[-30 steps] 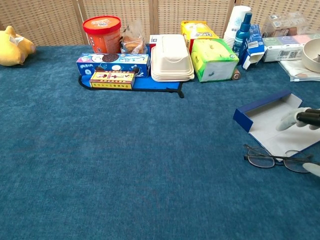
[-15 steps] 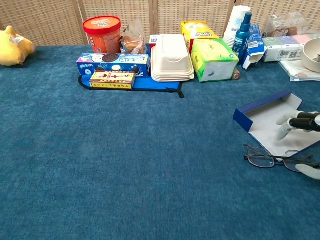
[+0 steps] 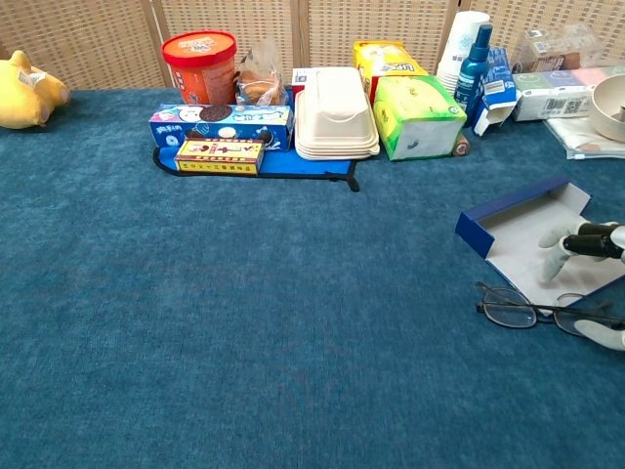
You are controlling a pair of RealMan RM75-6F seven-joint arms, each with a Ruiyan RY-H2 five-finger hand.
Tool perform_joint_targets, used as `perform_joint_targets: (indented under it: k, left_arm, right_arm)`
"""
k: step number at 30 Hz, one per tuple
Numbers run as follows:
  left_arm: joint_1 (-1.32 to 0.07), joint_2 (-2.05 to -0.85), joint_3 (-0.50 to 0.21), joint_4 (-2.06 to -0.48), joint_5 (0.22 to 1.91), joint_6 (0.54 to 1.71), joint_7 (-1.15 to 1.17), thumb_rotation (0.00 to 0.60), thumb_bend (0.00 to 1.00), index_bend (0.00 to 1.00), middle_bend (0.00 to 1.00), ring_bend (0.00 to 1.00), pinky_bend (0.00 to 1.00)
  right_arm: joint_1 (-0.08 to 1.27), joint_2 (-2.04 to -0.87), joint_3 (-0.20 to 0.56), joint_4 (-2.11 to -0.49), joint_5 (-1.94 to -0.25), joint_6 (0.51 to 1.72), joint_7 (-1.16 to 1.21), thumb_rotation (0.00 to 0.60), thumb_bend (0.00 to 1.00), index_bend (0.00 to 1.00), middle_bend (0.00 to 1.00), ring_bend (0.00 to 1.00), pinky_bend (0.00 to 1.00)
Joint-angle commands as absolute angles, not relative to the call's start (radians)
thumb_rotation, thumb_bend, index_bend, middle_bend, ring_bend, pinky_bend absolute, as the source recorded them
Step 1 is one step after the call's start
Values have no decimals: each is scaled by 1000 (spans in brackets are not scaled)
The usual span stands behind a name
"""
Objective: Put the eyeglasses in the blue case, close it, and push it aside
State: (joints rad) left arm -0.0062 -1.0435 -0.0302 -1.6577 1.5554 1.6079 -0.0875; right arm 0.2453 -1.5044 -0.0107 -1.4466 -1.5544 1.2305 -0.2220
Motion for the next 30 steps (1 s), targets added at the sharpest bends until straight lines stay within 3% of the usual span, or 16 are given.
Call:
perform_joint_targets:
  k: [1,30]
  left_arm:
    - [-4,-1045,-31,-1656,1555,1611,-90,599,347,336,324,296,219]
    - [9,-1050,-38,-1640,1559,1637,-111,599,346,336,323,297,224]
  right_arm:
    - [251,-1506,-11,-1430,-1554,1227,-208,600,328,362,214,253,300]
    - [264,-1515,-10,-1344,-1529,1221,-118,600,345,463,239,277,345]
